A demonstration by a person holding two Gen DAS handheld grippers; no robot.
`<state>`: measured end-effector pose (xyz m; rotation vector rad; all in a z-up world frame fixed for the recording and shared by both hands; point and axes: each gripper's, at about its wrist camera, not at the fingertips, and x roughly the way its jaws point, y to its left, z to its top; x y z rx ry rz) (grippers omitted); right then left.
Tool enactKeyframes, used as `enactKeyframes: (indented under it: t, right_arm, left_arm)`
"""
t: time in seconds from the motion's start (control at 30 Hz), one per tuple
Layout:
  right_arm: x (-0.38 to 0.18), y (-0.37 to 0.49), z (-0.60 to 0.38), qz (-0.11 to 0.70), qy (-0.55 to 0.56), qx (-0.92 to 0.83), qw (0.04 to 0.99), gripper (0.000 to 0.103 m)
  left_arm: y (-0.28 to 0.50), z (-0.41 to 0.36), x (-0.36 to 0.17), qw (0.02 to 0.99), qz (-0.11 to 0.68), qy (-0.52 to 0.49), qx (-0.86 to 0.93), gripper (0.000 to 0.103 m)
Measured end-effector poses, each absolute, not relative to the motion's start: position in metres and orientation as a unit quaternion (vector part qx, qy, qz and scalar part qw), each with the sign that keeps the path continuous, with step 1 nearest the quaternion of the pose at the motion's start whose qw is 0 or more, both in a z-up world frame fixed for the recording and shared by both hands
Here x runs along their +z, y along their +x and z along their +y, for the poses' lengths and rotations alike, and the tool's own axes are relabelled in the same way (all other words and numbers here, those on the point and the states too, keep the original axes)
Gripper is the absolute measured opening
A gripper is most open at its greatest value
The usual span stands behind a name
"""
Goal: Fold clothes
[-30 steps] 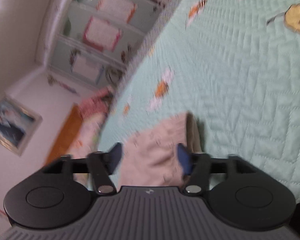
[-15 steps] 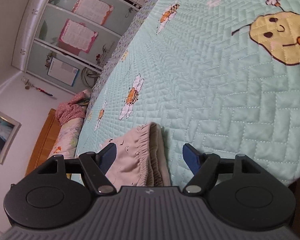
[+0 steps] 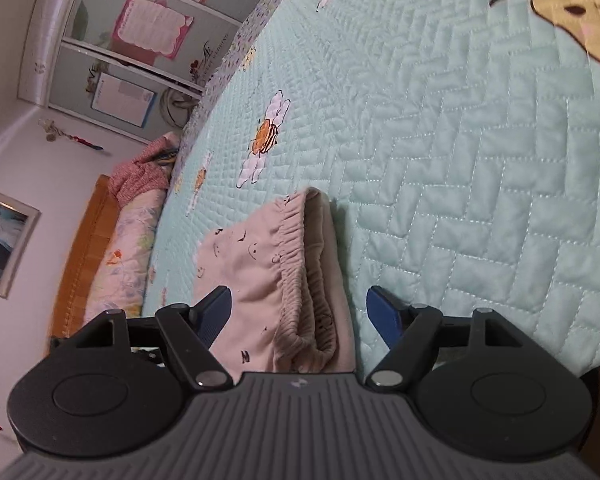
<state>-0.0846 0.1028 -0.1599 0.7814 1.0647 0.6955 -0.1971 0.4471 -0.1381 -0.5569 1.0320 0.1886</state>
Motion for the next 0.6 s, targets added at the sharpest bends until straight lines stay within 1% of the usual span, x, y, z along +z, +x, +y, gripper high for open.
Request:
enactKeyframes:
  t: [0.13,0.2,0.3,0.4,0.47,0.5,0.53,0.6]
  right_arm:
    - [-0.16,-0.078,0.109,0.493,0.343,0.325,0.73,0.077]
    - [-0.159,-0.071,0.114,0.497,0.336,0.334,0.727,0.082]
    - [-0.158,-0.066,0.124,0.503,0.321,0.349,0.723,0.085]
    - [-0.156,-0.063,0.129,0.505,0.312,0.357,0.721,0.085]
    - [-0.153,-0.062,0.127,0.502,0.314,0.35,0.726,0.082]
    - [-0.146,-0.066,0.125,0.491,0.301,0.336,0.745,0.082]
    - [-0.133,-0.073,0.127,0.475,0.26,0.319,0.777,0.082]
    - [-0.102,-0.092,0.144,0.447,0.142,0.288,0.835,0.082]
  left_arm:
    - [-0.186,0.447,-0.144,0.83,0.487,-0.257,0.085,0.096]
    - [-0.18,0.448,-0.145,0.83,0.488,-0.258,0.082,0.096]
    - [-0.173,0.449,-0.146,0.829,0.49,-0.259,0.073,0.097]
    - [-0.17,0.448,-0.144,0.83,0.492,-0.253,0.068,0.097]
    - [-0.172,0.446,-0.138,0.834,0.489,-0.24,0.082,0.09]
    - [-0.175,0.442,-0.131,0.839,0.489,-0.219,0.095,0.089]
    - [-0.178,0.435,-0.123,0.844,0.492,-0.187,0.105,0.089]
    - [-0.182,0.419,-0.109,0.846,0.504,-0.119,0.123,0.089]
